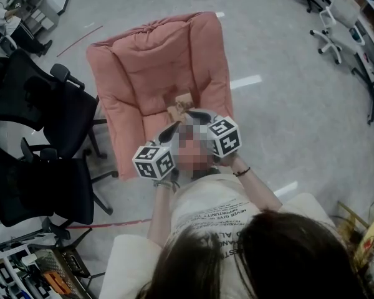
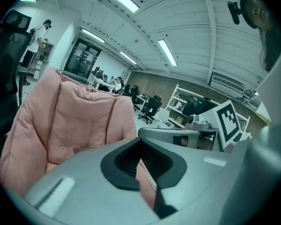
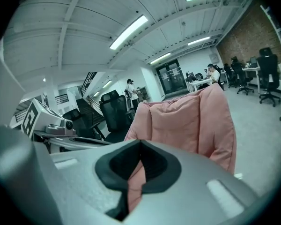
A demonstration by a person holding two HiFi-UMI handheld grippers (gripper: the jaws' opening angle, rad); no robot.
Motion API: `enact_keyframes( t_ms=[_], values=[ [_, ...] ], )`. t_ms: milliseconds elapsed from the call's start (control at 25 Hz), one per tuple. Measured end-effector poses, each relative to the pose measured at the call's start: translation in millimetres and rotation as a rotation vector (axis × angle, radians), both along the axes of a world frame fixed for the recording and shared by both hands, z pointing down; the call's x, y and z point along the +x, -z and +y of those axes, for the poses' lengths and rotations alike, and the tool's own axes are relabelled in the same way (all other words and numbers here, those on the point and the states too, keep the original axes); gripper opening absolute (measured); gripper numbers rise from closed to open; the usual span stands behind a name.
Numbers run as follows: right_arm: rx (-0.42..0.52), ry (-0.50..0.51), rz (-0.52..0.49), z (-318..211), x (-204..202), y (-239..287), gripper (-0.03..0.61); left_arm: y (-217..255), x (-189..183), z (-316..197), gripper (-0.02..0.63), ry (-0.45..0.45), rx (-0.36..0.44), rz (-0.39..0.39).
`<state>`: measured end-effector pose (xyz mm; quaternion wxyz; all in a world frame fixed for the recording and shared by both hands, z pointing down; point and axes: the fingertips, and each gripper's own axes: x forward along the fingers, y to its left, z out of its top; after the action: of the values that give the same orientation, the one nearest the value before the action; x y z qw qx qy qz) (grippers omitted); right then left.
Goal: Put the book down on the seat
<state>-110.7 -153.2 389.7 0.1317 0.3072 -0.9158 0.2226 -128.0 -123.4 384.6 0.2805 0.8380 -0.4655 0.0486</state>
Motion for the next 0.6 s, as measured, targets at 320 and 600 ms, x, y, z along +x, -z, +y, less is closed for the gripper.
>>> enact_keyframes(
  t_ms=[320, 600],
  values=[
    [0.023, 0.042, 0.006, 2.1, -0.8, 3.5, 0.002, 2.3, 5.4, -0.8, 0.000, -0.005, 0.022, -0.010],
    [0.022, 0.052, 0.000, 2.8, -2.2, 3.4, 0.002, 0.6, 3.3, 0.9, 0.000, 0.002, 0.016, -0.009]
  ],
)
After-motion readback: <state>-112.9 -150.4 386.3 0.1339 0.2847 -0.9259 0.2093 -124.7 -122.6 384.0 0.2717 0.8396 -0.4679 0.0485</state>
